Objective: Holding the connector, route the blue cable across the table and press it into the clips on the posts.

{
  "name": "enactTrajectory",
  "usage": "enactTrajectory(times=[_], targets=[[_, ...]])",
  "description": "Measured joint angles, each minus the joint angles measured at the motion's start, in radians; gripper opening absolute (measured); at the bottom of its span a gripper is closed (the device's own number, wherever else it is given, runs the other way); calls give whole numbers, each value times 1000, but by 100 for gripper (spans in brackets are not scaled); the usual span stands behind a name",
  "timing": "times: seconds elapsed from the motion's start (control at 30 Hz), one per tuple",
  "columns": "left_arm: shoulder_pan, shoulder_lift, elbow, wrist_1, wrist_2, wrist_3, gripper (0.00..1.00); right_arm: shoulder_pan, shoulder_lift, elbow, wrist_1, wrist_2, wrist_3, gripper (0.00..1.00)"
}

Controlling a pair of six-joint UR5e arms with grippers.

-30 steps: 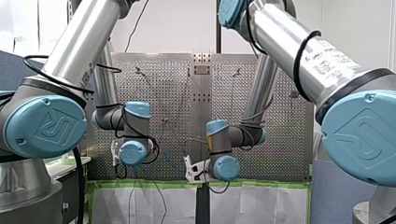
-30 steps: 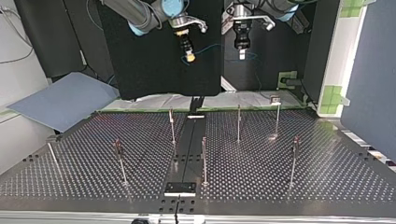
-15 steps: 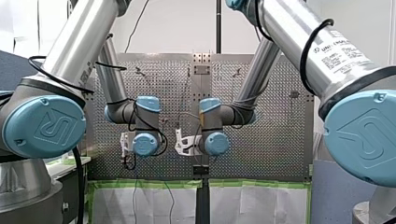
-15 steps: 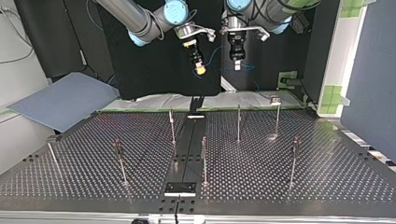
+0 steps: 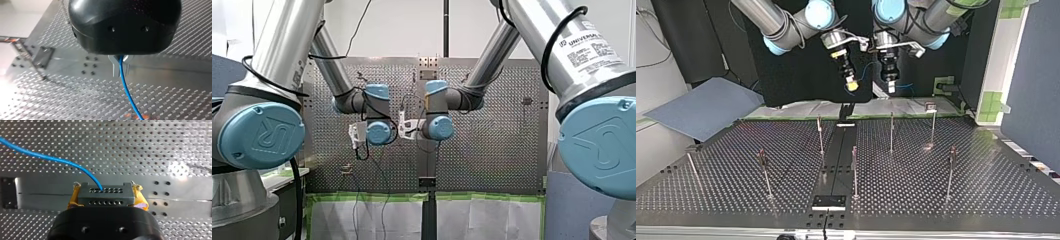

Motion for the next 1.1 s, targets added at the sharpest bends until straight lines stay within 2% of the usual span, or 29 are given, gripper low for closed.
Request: enactTrajectory(times=[0.07, 0.17, 0.37, 0.53, 0.7, 0.8, 1.0, 1.1], targets=[[5, 16, 8, -16, -14, -3, 0, -1, -19, -8, 14, -10, 16, 0], [12, 43, 13, -43, -37, -11, 0, -3, -45, -22, 34, -31, 27, 0], [21, 96, 14, -96, -55, -34, 0, -6, -90, -58, 74, -58, 34, 0], [24, 140, 21, -140, -58, -71, 0, -6, -105, -98, 114, -73, 34, 0], [35, 184, 52, -184, -74, -113, 0, -7, -98, -147, 153, -86, 37, 0], [44, 213, 70, -213, -95, -124, 0, -7, -77, -177, 172, -93, 38, 0], [67, 273, 92, -273, -116, -94, 0, -7, -35, -231, 198, -109, 41, 0], [77, 298, 94, -298, -130, -72, 0, -7, -29, -254, 208, -123, 51, 0]])
